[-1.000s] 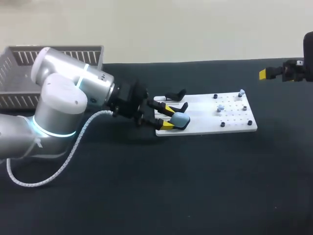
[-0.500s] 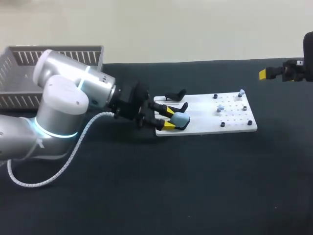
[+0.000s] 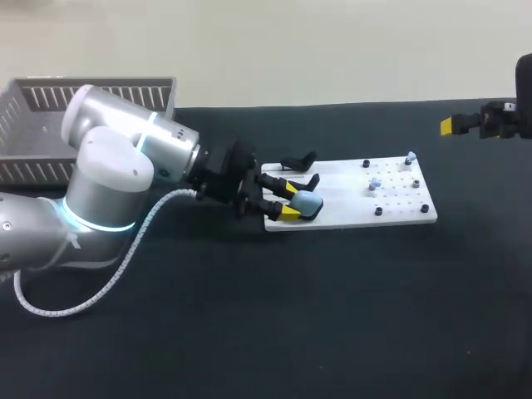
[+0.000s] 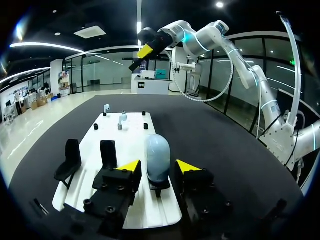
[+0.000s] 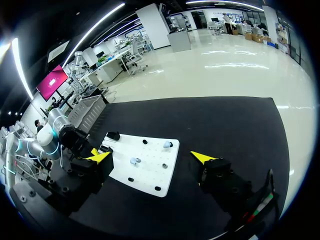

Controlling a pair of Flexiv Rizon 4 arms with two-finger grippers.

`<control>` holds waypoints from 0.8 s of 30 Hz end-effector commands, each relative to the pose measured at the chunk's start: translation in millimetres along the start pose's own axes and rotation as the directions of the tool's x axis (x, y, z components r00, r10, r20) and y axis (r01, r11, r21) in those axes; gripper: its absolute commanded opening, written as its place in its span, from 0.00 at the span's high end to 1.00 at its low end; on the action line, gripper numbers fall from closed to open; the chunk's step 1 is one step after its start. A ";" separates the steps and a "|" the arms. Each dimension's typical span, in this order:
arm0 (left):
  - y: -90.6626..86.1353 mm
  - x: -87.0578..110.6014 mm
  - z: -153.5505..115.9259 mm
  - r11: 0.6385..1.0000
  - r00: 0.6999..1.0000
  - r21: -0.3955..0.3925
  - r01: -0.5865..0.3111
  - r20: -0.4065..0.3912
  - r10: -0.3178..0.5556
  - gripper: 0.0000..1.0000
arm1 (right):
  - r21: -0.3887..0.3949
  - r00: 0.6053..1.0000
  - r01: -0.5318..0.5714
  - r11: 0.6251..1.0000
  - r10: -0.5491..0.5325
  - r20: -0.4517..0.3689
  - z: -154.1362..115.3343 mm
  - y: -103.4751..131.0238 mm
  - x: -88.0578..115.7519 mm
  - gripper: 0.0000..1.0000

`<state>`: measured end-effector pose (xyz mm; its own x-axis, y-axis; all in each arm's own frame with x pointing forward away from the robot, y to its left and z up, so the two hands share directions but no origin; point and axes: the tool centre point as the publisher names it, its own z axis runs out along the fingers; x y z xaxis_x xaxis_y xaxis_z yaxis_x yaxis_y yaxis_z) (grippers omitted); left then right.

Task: Pick up each earbud case from the left stands, insert the matching earbuds, close the lid, and place the case in the box.

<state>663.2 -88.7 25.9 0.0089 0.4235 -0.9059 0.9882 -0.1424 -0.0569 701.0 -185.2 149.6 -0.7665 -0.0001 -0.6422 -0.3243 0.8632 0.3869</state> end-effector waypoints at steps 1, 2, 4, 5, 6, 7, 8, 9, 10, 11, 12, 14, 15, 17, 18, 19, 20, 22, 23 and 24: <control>4.0 0.2 2.7 1.000 1.000 0.009 -0.005 0.007 0.005 0.51 | -0.001 1.000 0.001 1.000 -0.001 0.000 -0.2 -0.2 0.1 0.00; 4.0 0.1 2.8 1.000 1.000 0.010 -0.007 0.009 0.007 0.51 | -0.001 1.000 0.001 1.000 -0.001 0.000 -0.2 -0.2 0.1 0.00; 4.1 0.1 3.5 1.000 1.000 0.013 -0.009 0.015 0.008 0.51 | -0.001 1.000 0.001 1.000 -0.001 0.000 -0.2 -0.2 0.1 0.00; 4.1 0.2 3.8 1.000 1.000 0.014 -0.009 0.017 0.009 0.51 | -0.001 1.000 0.001 1.000 -0.001 0.000 -0.2 -0.2 0.1 0.00; 4.2 0.5 4.2 1.000 1.000 0.015 -0.009 0.018 0.009 0.51 | -0.001 1.000 0.001 1.000 -0.001 0.000 -0.2 -0.2 0.1 0.00; 4.2 0.7 4.5 1.000 1.000 0.016 -0.009 0.020 0.008 0.51 | -0.001 1.000 0.001 1.000 -0.001 0.000 -0.2 -0.2 0.1 0.00; 4.2 0.8 4.7 1.000 1.000 0.016 -0.008 0.021 0.008 0.51 | -0.001 1.000 0.001 1.000 -0.001 0.000 -0.2 -0.2 0.1 0.00; 4.2 0.9 5.2 1.000 1.000 0.018 -0.009 0.022 0.008 0.51 | -0.001 1.000 0.001 1.000 -0.001 0.000 -0.2 -0.2 0.1 0.00; 4.2 1.0 5.6 1.000 1.000 0.019 -0.010 0.022 0.009 0.51 | -0.001 1.000 0.001 1.000 -0.001 0.000 -0.2 -0.2 0.1 0.00; 4.2 1.0 6.2 1.000 1.000 0.020 -0.011 0.023 0.010 0.51 | -0.001 1.000 0.001 1.000 -0.001 0.000 -0.2 -0.2 0.1 0.00; 4.2 1.0 6.6 1.000 1.000 0.022 -0.011 0.024 0.011 0.51 | -0.001 1.000 0.001 1.000 -0.001 0.000 -0.2 -0.2 0.1 0.00; 4.1 0.9 7.2 1.000 1.000 0.024 -0.013 0.025 0.012 0.51 | -0.001 1.000 0.001 1.000 -0.001 0.000 -0.2 -0.2 0.1 0.00; 4.0 0.6 8.0 1.000 1.000 0.025 -0.014 0.025 0.013 0.52 | -0.001 1.000 0.001 1.000 -0.001 0.000 -0.2 -0.2 0.1 0.00; 3.8 -0.5 9.2 0.999 1.000 0.028 -0.018 0.026 0.017 0.52 | -0.001 1.000 0.001 1.000 -0.001 0.000 -0.2 -0.2 0.1 0.00; 3.8 -1.1 9.6 0.999 0.999 0.029 -0.019 0.026 0.019 0.51 | -0.001 1.000 0.001 1.000 -0.001 0.000 -0.2 -0.2 0.1 0.00; 3.7 -1.6 10.0 0.999 0.999 0.031 -0.022 0.027 0.021 0.51 | -0.001 1.000 0.001 1.000 -0.001 0.000 -0.2 -0.2 0.1 0.00; 3.7 -2.4 10.3 0.999 0.999 0.032 -0.024 0.028 0.023 0.51 | -0.001 1.000 0.001 1.000 -0.001 0.000 -0.2 -0.2 0.1 0.00; 3.6 -3.2 10.7 0.999 0.999 0.033 -0.028 0.028 0.027 0.52 | -0.001 1.000 0.001 1.000 -0.001 0.000 -0.2 -0.2 0.1 0.00; 3.6 -3.6 11.0 0.999 0.999 0.034 -0.029 0.028 0.028 0.52 | -0.001 1.000 0.001 1.000 -0.001 0.000 -0.2 -0.2 0.1 0.00; 3.6 -3.8 11.2 0.999 0.999 0.035 -0.030 0.028 0.029 0.53 | -0.001 1.000 0.001 1.000 -0.001 0.000 -0.2 -0.2 0.1 0.00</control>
<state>662.8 -99.7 26.0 0.0313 0.3951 -0.9181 0.9824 -0.1816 -0.0447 701.0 -185.2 149.6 -0.7665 -0.0001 -0.6422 -0.3243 0.8632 0.3870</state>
